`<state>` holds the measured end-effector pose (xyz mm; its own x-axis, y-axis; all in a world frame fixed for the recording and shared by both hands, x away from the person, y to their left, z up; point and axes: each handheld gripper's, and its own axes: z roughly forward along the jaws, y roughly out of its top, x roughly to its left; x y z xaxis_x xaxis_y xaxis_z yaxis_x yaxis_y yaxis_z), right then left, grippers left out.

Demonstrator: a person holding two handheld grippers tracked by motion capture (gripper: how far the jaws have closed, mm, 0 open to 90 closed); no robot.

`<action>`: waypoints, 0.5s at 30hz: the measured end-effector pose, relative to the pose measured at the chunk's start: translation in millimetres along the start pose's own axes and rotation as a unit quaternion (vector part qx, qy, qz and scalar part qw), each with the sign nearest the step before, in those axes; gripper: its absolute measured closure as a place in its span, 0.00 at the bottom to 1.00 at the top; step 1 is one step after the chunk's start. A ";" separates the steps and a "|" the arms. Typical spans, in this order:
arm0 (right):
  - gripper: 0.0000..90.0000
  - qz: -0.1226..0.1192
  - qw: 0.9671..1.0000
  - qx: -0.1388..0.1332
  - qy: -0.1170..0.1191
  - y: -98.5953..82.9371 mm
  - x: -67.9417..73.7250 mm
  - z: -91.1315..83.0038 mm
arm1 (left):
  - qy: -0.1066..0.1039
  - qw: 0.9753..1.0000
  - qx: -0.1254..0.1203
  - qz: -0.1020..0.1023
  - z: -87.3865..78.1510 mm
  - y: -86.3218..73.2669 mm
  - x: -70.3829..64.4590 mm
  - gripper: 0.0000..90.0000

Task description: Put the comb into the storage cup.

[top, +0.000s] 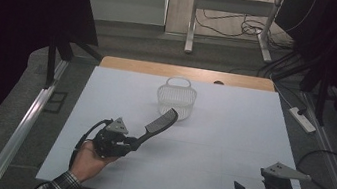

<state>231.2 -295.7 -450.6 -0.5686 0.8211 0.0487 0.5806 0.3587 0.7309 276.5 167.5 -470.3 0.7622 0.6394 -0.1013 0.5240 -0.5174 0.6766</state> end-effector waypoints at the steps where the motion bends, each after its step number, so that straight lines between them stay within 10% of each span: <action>1: 0.00 -0.006 1.000 -0.004 0.002 1.0 0.9 0.0 | 0.000 1.000 -0.004 0.000 -0.7 0.3 -1.0 0.80; 15: 0.00 -0.019 0.997 -0.038 0.061 20.1 8.6 6.2 | -0.006 1.000 -0.021 0.010 -4.6 3.1 -6.4 0.80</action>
<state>241.6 -278.7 -439.7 -0.6585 0.7460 0.0994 0.5139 0.3493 0.7835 271.5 164.4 -464.2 0.7770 0.6223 -0.0947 0.4917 -0.5061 0.7085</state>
